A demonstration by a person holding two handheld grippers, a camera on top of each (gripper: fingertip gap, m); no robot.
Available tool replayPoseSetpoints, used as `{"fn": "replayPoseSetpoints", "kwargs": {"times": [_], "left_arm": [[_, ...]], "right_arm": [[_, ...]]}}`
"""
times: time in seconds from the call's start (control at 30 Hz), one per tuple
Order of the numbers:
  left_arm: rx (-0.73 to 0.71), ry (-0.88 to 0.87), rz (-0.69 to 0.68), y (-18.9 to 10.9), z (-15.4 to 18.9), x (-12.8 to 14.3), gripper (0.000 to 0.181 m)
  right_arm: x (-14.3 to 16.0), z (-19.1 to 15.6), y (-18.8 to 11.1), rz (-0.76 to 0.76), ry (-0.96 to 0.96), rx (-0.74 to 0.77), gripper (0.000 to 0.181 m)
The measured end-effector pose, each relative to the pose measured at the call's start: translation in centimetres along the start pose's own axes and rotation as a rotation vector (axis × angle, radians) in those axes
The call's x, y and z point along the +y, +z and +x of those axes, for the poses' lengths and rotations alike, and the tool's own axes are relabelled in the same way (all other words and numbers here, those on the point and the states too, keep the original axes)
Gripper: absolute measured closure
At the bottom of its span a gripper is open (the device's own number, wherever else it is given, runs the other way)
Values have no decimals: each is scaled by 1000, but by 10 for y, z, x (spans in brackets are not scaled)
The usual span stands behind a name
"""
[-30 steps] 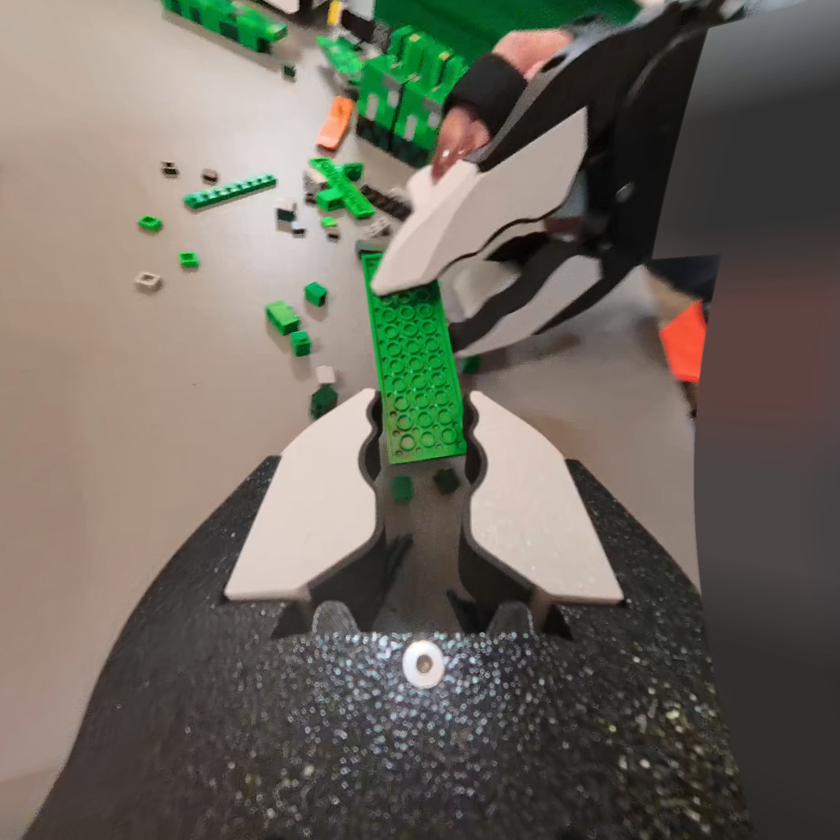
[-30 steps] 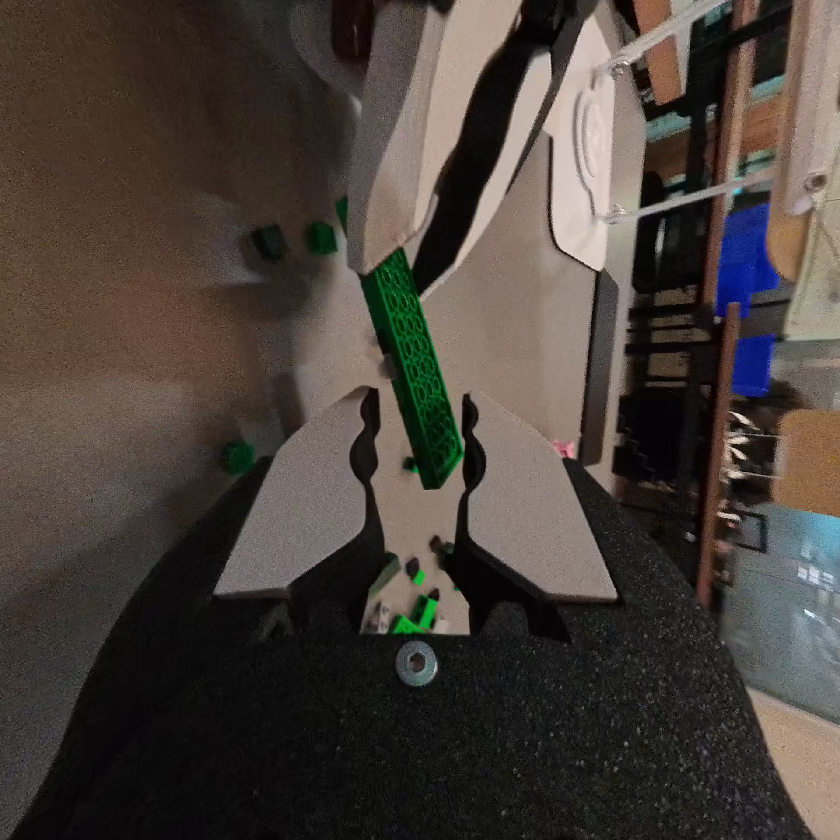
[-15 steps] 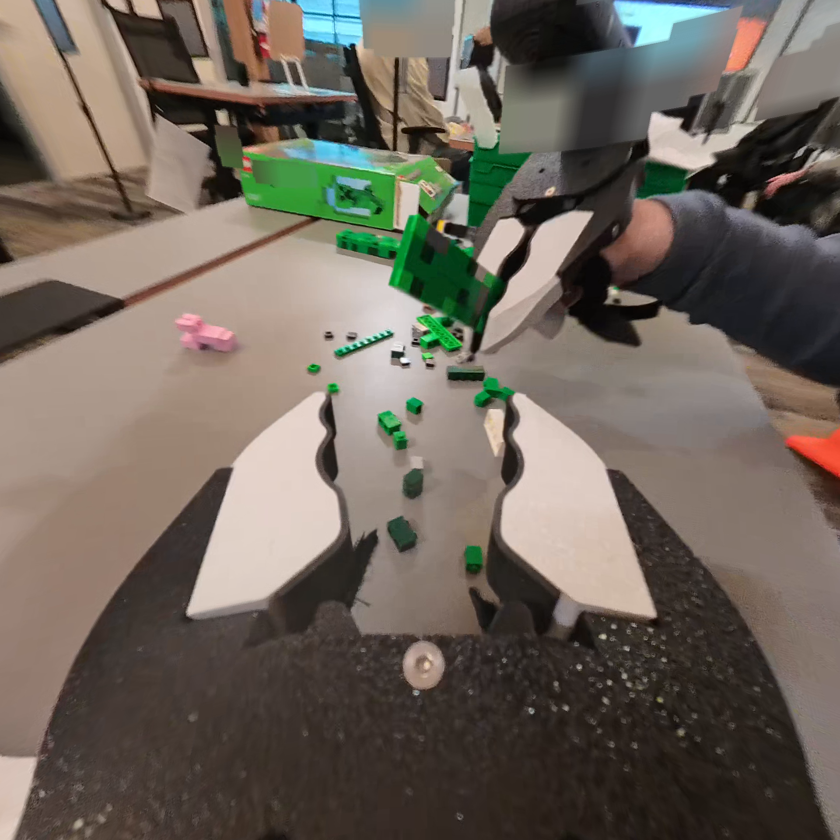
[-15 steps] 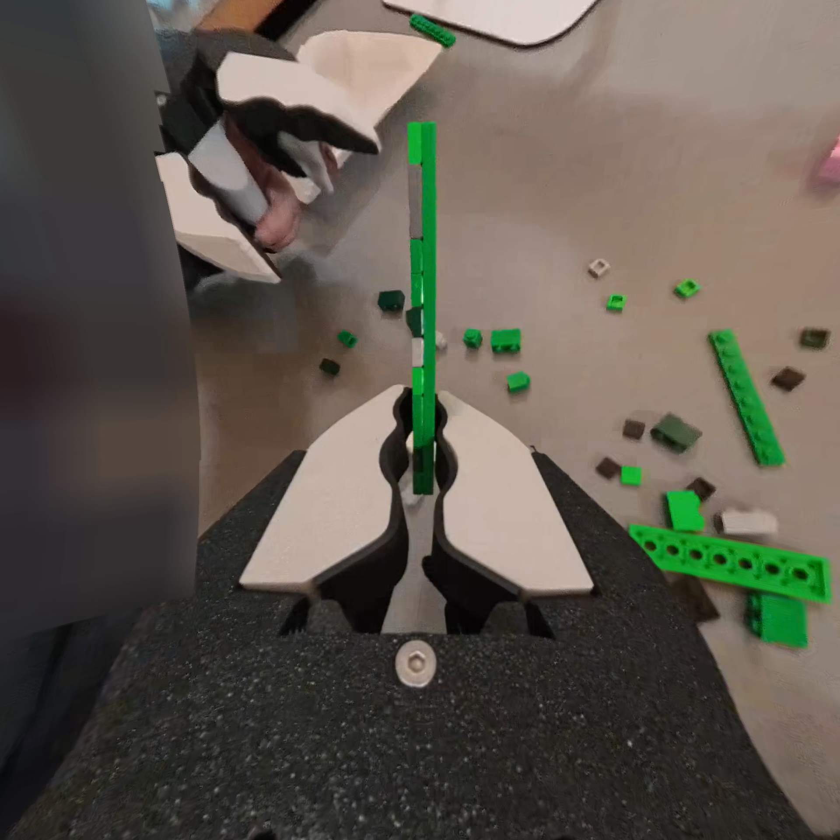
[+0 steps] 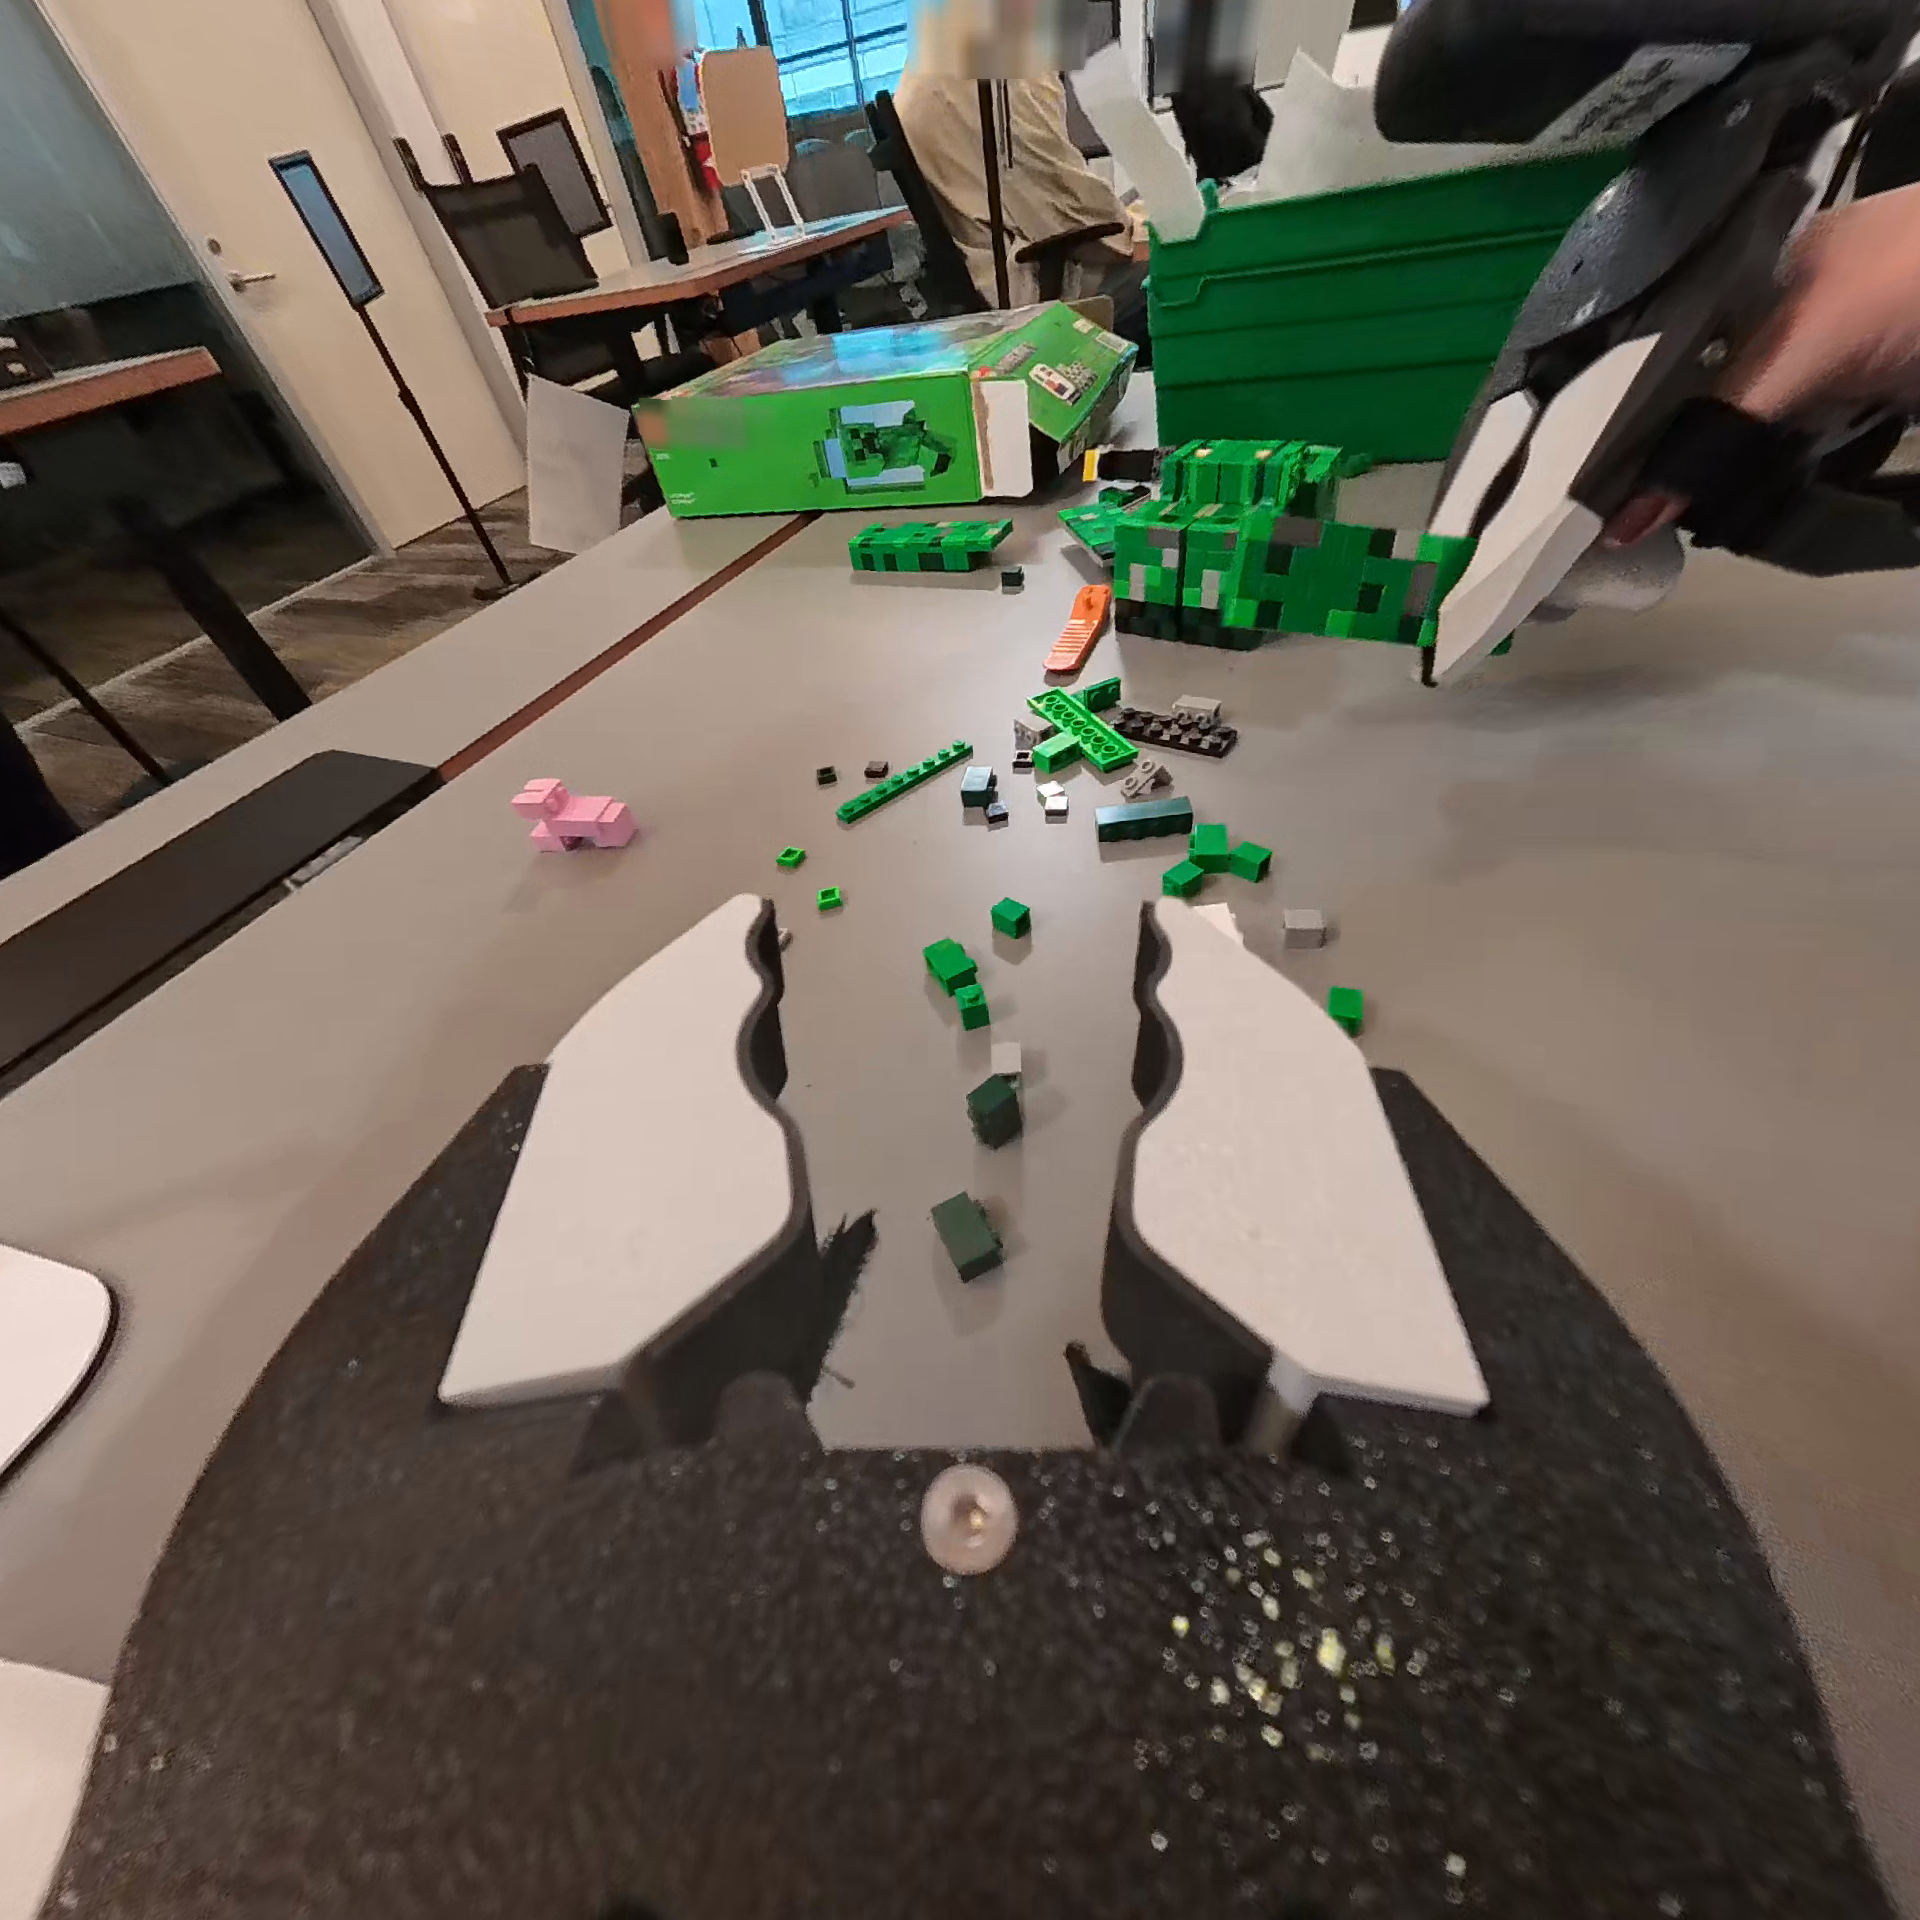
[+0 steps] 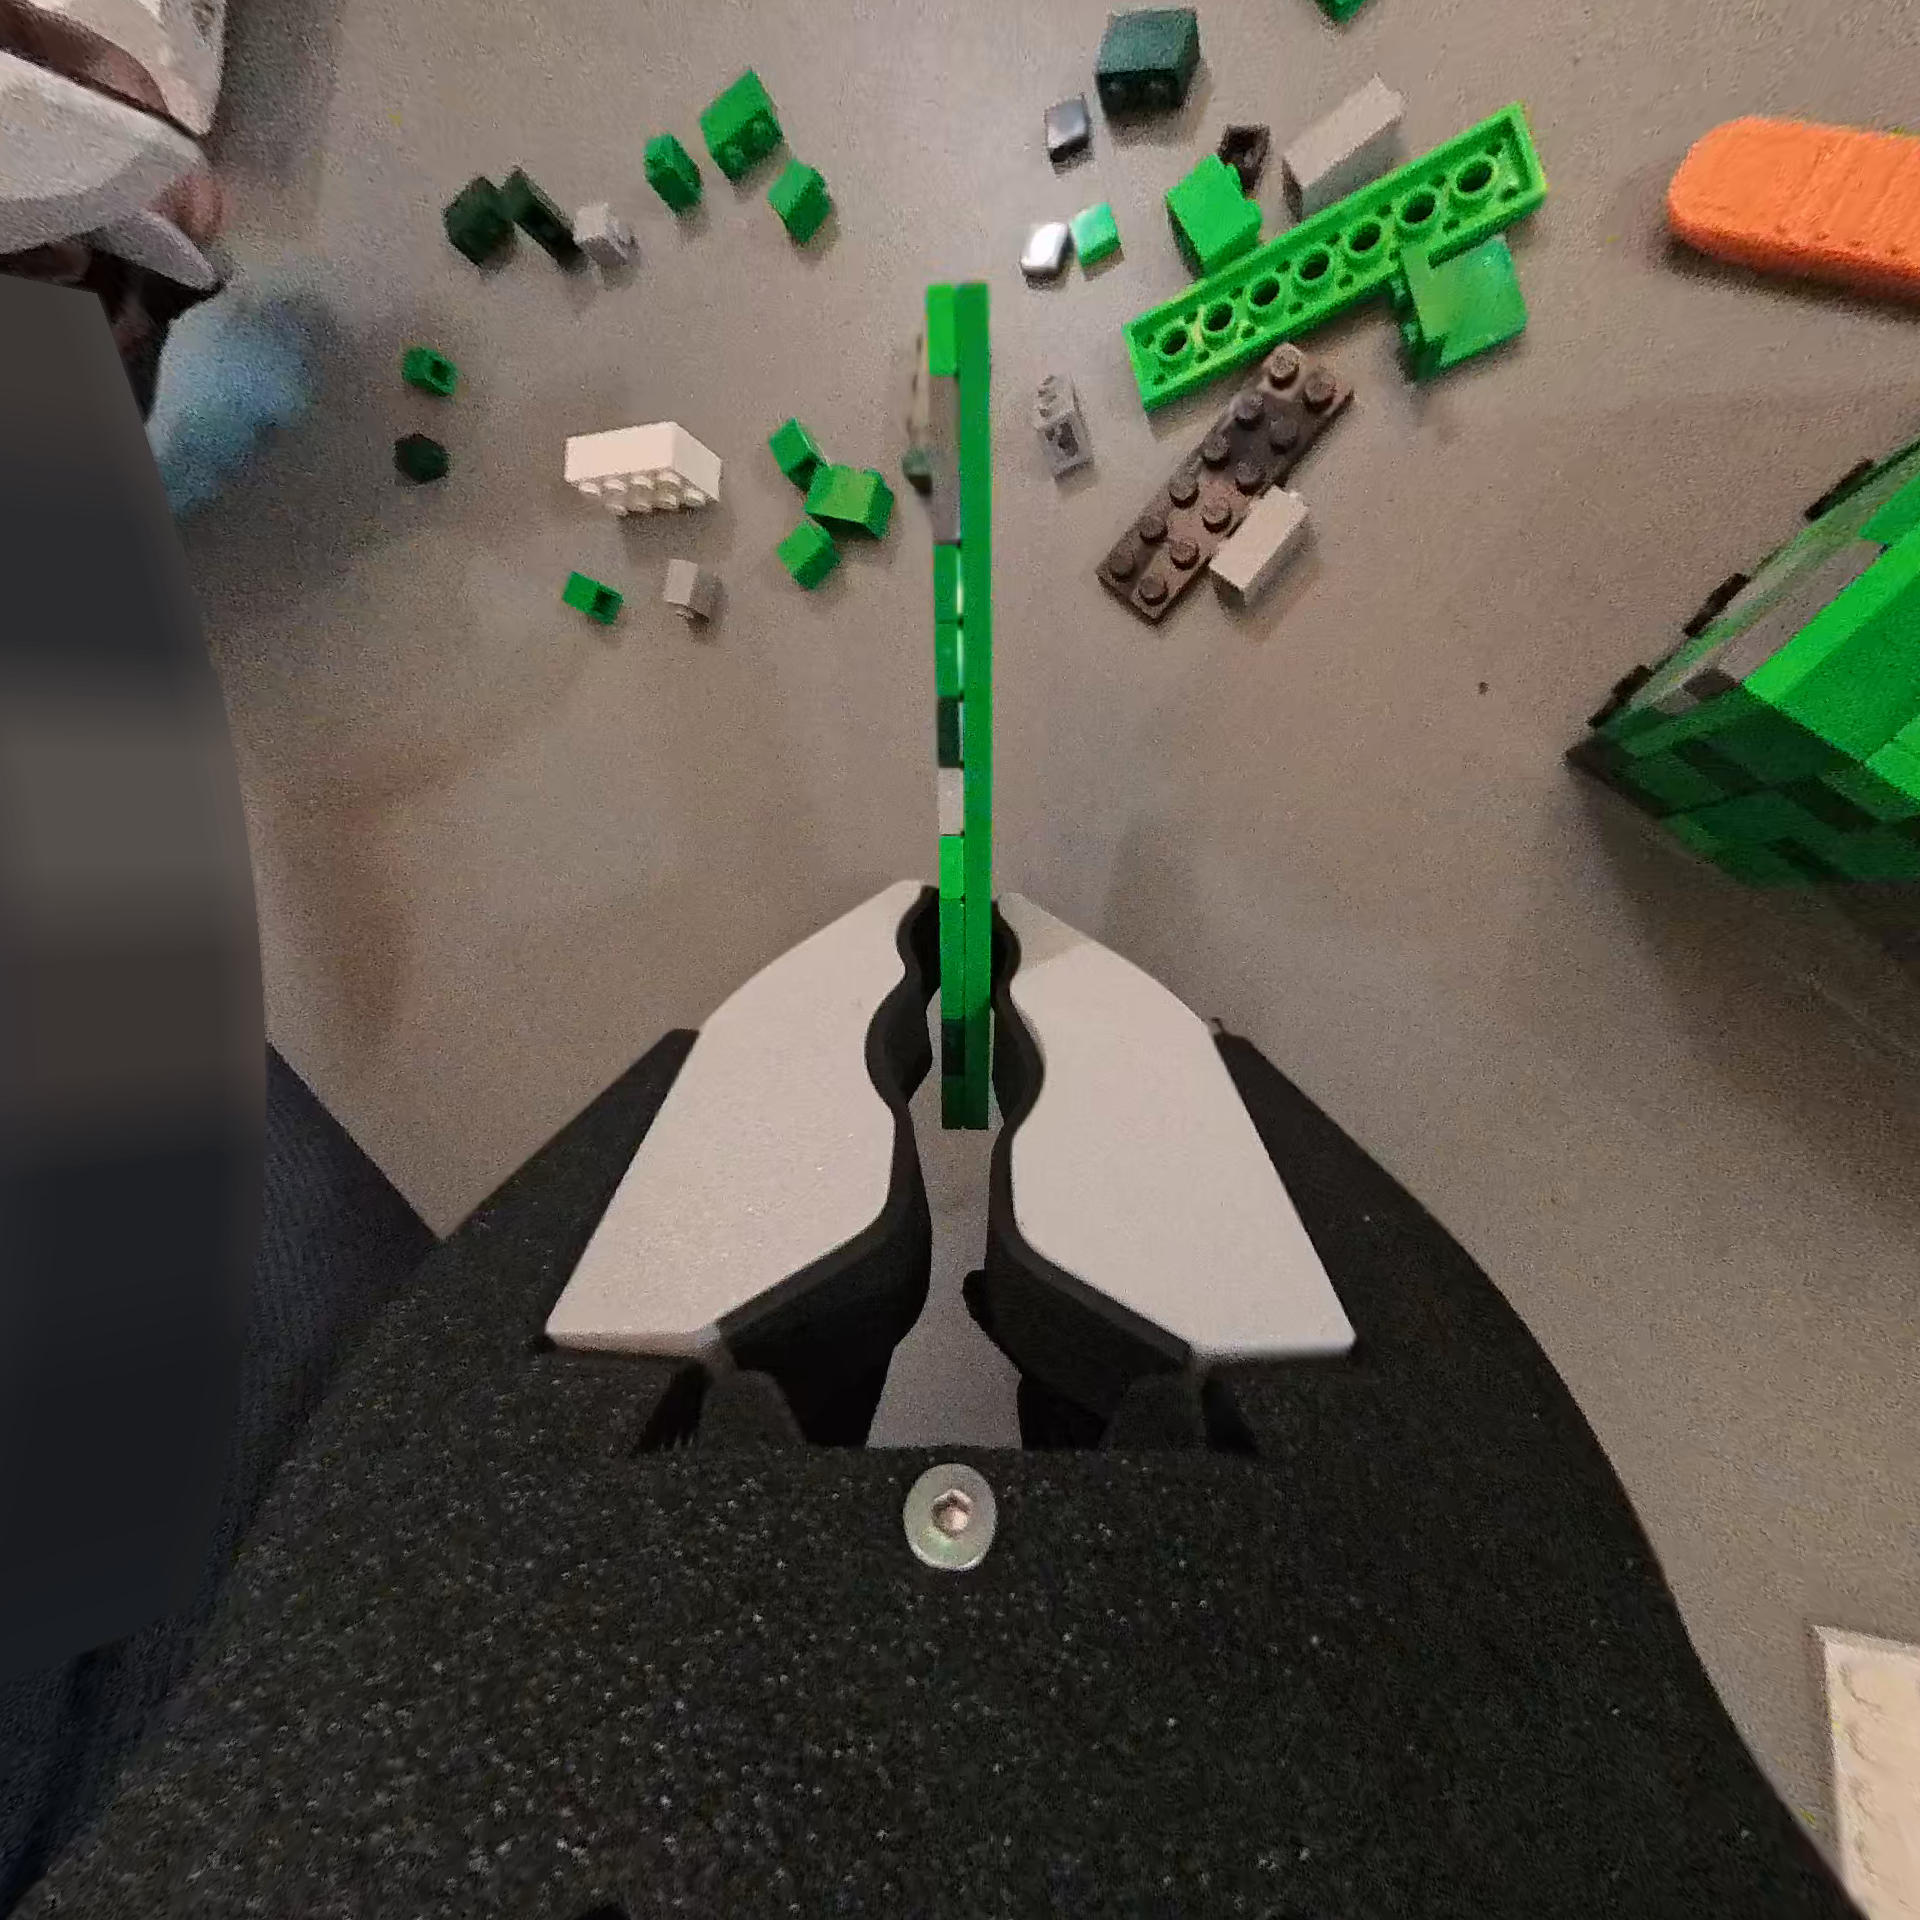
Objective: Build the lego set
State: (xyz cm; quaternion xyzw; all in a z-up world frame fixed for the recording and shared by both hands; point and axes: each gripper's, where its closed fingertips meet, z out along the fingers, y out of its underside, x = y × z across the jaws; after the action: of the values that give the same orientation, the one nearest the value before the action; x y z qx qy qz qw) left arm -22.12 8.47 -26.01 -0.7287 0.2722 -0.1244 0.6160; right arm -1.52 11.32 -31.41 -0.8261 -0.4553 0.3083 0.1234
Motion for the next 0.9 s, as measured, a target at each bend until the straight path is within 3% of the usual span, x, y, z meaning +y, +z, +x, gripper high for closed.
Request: {"fn": "replayPoseSetpoints", "kwargs": {"times": [0.23, 0.43, 0.73, 0.9], "left_arm": [[-83, 97, 14, 0, -6, 1, 116], [-52, 114, 24, 2, 1, 2, 117], [153, 271, 28, 15, 66, 0, 119], [199, 506, 2, 21, 99, 9, 129]], "right_arm": [[-6, 12, 6, 10, -150, 159, 175], [-6, 11, 12, -117, -400, 268, 175], [-30, -44, 45, -82, -948, 336, 175], [-36, -78, 65, -58, -1140, 315, 175]]}}
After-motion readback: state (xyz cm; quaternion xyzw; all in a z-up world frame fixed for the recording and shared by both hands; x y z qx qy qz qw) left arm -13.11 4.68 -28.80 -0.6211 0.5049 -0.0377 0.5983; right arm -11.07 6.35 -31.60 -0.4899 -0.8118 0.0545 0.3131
